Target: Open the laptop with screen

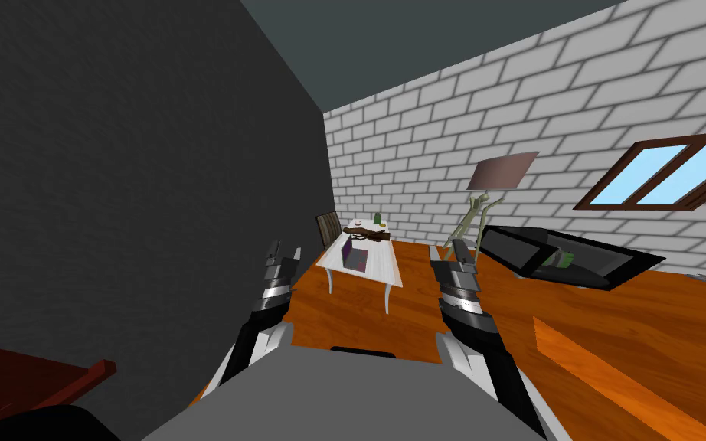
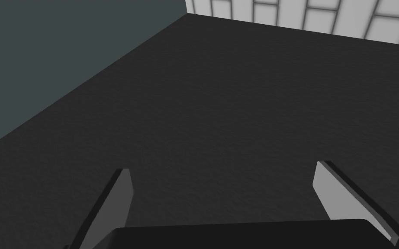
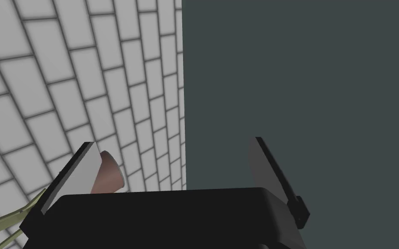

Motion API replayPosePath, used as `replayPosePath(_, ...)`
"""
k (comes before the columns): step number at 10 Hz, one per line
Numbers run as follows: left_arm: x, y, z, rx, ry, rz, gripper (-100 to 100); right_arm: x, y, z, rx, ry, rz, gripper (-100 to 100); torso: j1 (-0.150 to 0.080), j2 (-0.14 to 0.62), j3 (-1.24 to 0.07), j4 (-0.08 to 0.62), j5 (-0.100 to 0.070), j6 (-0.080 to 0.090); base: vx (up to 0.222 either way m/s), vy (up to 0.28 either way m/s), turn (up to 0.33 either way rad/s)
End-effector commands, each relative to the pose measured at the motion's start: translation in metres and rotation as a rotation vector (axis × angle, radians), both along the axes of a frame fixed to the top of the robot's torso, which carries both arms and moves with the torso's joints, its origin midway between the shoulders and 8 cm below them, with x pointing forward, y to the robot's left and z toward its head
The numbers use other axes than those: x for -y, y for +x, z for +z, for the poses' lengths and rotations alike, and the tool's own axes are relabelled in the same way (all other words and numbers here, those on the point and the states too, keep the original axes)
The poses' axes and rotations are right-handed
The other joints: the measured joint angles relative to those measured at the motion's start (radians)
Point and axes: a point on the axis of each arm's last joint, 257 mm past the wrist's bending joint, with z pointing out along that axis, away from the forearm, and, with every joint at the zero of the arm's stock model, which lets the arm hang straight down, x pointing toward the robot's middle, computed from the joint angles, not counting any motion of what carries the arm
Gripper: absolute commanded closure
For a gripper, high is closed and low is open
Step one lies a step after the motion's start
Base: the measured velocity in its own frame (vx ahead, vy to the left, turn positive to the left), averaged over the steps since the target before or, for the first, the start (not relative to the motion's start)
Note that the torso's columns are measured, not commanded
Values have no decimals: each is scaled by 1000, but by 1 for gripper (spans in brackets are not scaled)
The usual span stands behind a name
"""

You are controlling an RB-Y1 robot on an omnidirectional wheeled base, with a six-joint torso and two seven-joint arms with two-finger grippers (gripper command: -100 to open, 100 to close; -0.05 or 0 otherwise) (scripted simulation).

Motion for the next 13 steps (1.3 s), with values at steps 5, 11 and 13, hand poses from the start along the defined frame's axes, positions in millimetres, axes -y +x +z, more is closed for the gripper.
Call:
replayPosePath(5,0,0,0,0,0,0,0,0,0,0,0,0,0,0,0,322,-644,322,0,0,0,0,0)
replayPosePath(11,8,6,-5,-26,54,-30,-100,0,0,0,0,0,0,0,1,725,-1451,724,0,0,7,3,-12)
replayPosePath(13,15,13,-13,-55,94,-52,-100,0,0,0,0,0,0,0,1,736,-1476,736,0,0,42,18,-49)
